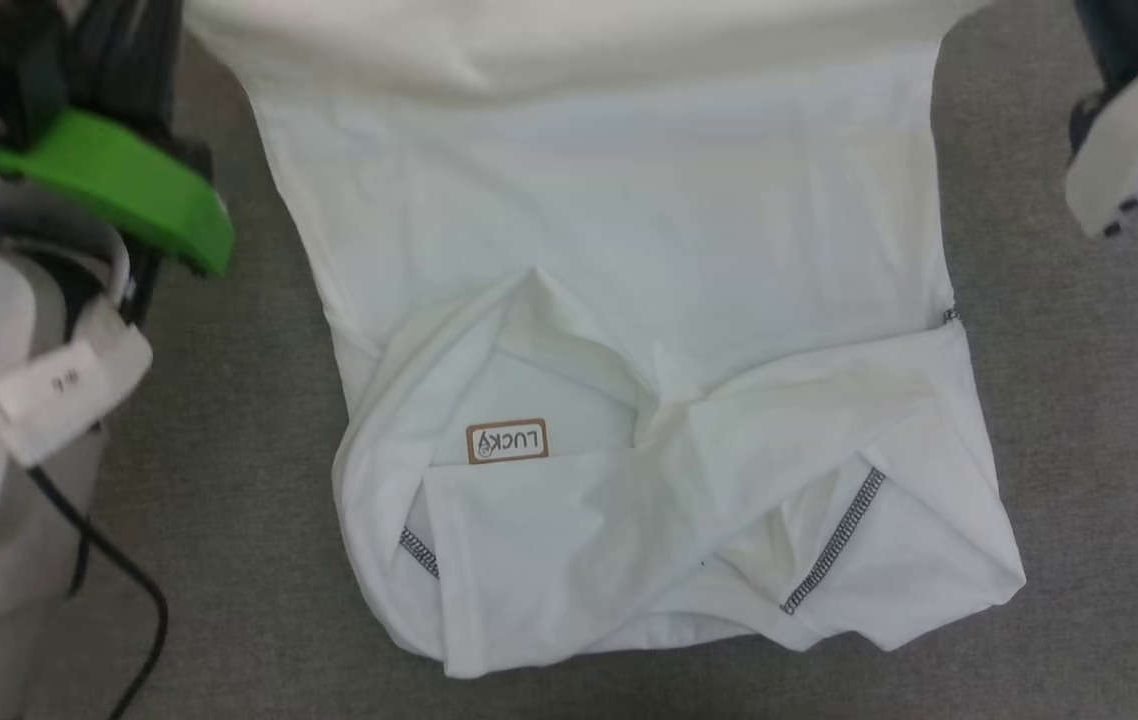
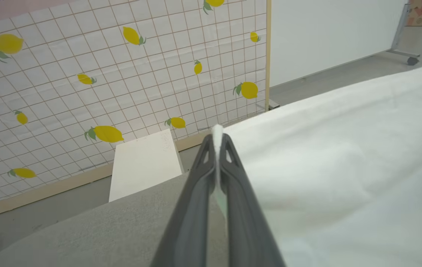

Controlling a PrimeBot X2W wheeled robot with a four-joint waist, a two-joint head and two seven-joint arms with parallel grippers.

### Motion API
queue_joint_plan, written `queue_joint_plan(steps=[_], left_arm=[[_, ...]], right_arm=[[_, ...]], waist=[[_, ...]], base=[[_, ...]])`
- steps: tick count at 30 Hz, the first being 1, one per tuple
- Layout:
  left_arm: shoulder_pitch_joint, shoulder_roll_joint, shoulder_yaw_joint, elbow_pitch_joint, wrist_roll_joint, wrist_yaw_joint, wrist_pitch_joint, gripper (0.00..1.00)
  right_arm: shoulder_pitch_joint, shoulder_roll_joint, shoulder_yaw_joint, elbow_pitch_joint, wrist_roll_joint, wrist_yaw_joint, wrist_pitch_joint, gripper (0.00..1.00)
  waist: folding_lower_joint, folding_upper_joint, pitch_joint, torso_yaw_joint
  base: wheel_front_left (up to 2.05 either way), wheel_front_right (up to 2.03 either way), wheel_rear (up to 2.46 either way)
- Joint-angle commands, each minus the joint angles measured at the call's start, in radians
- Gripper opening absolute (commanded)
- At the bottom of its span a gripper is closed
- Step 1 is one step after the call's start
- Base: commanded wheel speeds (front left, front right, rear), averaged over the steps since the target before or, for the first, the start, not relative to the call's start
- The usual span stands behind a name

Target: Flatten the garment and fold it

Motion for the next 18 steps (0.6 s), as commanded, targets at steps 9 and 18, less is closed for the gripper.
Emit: queue_joint_plan(steps=[9,18], left_arm=[[0.454,0.051,0.0,-0.246,-0.079,0.062,-0.002,0.0],[0.689,0.056,-0.077,-0.245,-0.18,0.016,0.052,0.0]], right_arm=[[0.407,-0.019,-0.09,-0.217,0.034,-0.002,0.043,0.0],[0.698,0.03,-0.202,-0.263,0.034,-0.002,0.14,0.0]], waist=[[0.0001,-0.0001,-0.217,0.04],[0.0001,-0.0001,-0.283,0.07]], base=[[0.0,0.0,0.0],[0.0,0.0,0.0]])
